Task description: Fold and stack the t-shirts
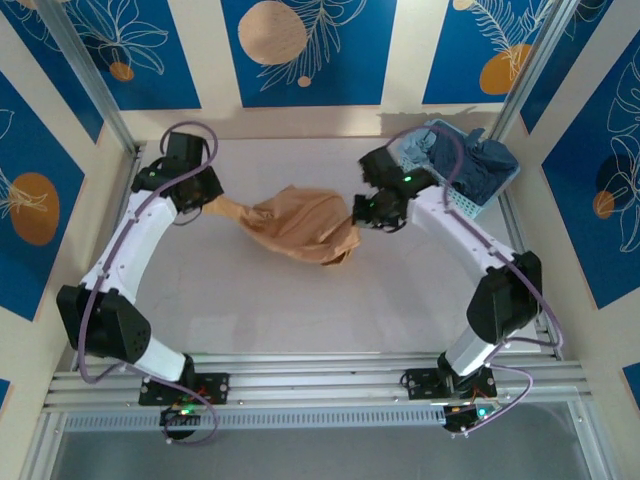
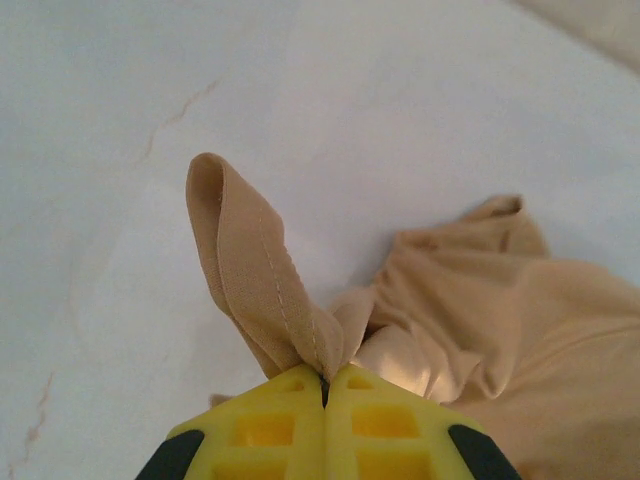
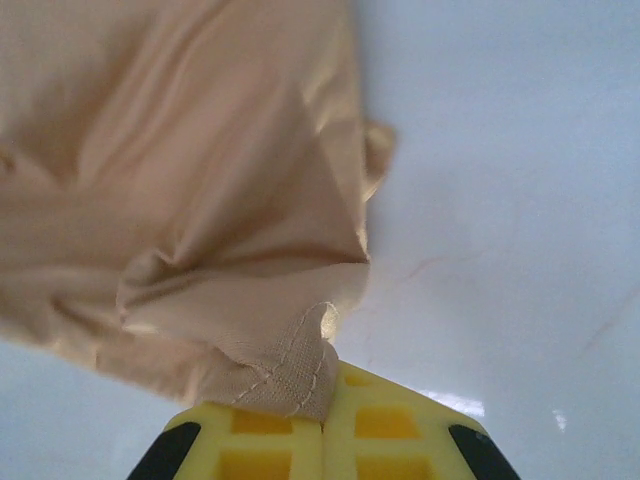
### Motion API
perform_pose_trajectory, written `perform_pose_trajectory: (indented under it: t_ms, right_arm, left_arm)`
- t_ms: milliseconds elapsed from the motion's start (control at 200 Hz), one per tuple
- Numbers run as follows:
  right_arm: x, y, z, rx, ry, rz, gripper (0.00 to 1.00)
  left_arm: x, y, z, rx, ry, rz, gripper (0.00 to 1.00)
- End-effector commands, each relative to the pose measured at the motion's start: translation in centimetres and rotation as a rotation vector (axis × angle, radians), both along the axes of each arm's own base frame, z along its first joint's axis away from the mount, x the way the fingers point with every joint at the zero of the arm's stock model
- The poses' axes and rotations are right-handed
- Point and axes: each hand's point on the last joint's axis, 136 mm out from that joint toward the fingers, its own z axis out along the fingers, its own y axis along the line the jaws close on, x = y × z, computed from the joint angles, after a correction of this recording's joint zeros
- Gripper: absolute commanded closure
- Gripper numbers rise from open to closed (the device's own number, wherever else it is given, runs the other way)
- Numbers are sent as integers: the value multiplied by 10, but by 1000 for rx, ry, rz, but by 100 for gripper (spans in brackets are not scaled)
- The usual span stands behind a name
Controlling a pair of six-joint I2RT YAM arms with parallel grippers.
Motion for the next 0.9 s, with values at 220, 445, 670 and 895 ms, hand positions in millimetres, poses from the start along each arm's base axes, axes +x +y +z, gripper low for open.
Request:
perform_pose_trajectory:
  t_ms: [220, 445, 670, 895]
  right_arm:
    - [69, -61, 135, 170, -265, -155, 100]
    - [89, -51, 208, 292, -429, -95, 100]
    - [93, -79, 271, 416, -597, -154, 100]
    - [113, -81, 297, 570, -625, -81, 100]
  left_arm:
    - [42, 13, 112, 45, -245, 37, 100]
    - [64, -15, 184, -94, -465, -65, 100]
    - [93, -41, 225, -210, -589, -146, 100]
    - [110, -28, 283, -168, -767, -128, 100]
